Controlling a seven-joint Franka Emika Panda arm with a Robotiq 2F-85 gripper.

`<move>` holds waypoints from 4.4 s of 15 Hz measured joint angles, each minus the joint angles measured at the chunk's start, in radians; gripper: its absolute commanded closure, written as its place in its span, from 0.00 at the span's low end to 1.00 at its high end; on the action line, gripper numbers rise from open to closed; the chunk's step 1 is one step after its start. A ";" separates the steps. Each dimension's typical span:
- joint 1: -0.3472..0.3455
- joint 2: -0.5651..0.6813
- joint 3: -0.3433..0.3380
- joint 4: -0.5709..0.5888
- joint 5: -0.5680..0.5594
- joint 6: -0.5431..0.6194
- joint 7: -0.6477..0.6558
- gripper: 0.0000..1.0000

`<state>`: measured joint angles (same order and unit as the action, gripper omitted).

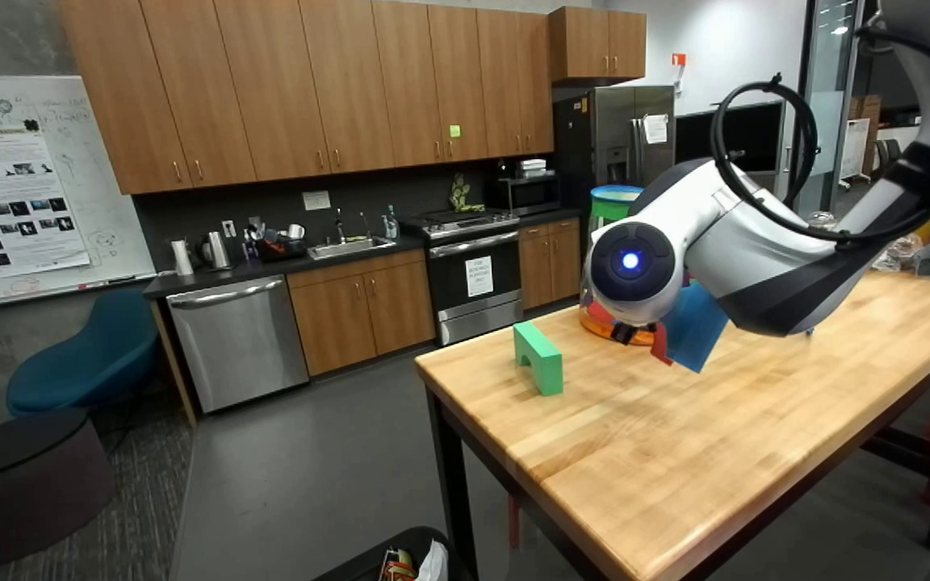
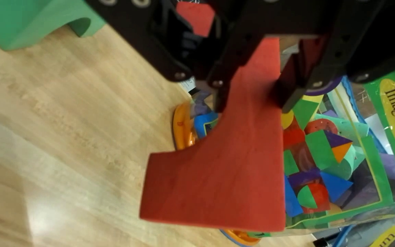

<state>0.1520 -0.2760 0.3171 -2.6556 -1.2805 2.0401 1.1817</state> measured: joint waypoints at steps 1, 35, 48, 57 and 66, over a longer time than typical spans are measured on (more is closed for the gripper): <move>0.005 0.006 0.000 -0.005 -0.015 -0.012 -0.002 0.86; 0.075 0.364 -0.012 0.022 -0.331 -0.406 0.026 0.86; 0.099 0.471 -0.009 0.062 -0.343 -0.438 0.026 0.86; 0.101 0.536 -0.005 0.079 -0.343 -0.470 0.025 0.52; 0.104 0.529 0.035 0.074 -0.320 -0.473 0.025 0.06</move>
<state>0.2563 0.2527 0.3520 -2.5821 -1.6000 1.5673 1.2070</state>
